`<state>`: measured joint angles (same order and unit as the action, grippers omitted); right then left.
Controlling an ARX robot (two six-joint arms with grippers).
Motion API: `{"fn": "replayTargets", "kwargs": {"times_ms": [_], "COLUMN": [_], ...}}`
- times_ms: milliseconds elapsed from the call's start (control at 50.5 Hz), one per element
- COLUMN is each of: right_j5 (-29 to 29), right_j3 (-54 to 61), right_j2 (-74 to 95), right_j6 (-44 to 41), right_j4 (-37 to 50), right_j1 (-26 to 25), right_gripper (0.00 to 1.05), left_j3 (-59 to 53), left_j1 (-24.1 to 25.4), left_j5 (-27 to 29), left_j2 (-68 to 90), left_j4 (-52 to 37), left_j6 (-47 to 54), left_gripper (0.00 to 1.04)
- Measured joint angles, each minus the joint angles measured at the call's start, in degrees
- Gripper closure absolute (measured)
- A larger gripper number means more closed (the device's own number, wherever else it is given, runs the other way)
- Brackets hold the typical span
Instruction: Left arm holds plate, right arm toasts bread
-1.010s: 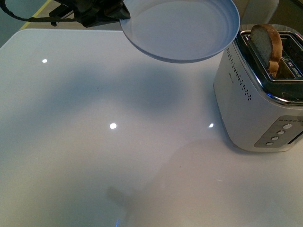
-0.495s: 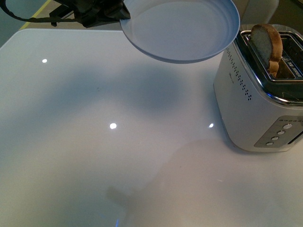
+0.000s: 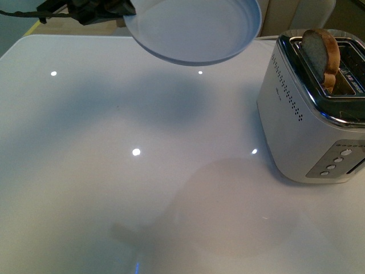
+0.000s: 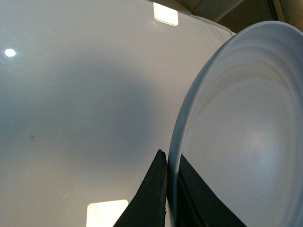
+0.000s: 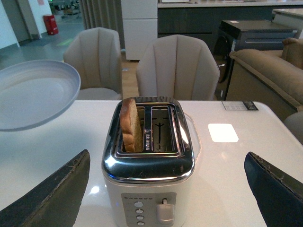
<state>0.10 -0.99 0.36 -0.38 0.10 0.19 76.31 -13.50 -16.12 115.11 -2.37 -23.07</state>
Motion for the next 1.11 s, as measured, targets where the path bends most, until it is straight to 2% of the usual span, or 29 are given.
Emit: {"fn": "replayTargets", "kwargs": {"times_ms": [119,277,594,1109], "right_j5": [0.00,0.00,0.00,0.00], "right_j3": [0.00,0.00,0.00,0.00], "right_j2": [0.00,0.00,-0.02,-0.02], "right_j6": [0.00,0.00,0.00,0.00], "right_j4": [0.00,-0.02,-0.02,-0.02], "right_j1": [0.00,0.00,0.00,0.00], "right_gripper": [0.09,0.09,0.09,0.09], "left_j3": [0.09,0.09,-3.39,-8.07], "left_j1": [2.58,8.90,18.29,22.99], "left_j5": [-0.33,-1.33,-4.76,-5.40], "left_j2": [0.00,0.44,6.12,14.78], "left_j4": [0.15,-0.44,-3.08,-6.45], "left_j6": [0.31,0.35,3.85,5.33], "left_gripper": [1.02,1.02,1.02,1.02]}}
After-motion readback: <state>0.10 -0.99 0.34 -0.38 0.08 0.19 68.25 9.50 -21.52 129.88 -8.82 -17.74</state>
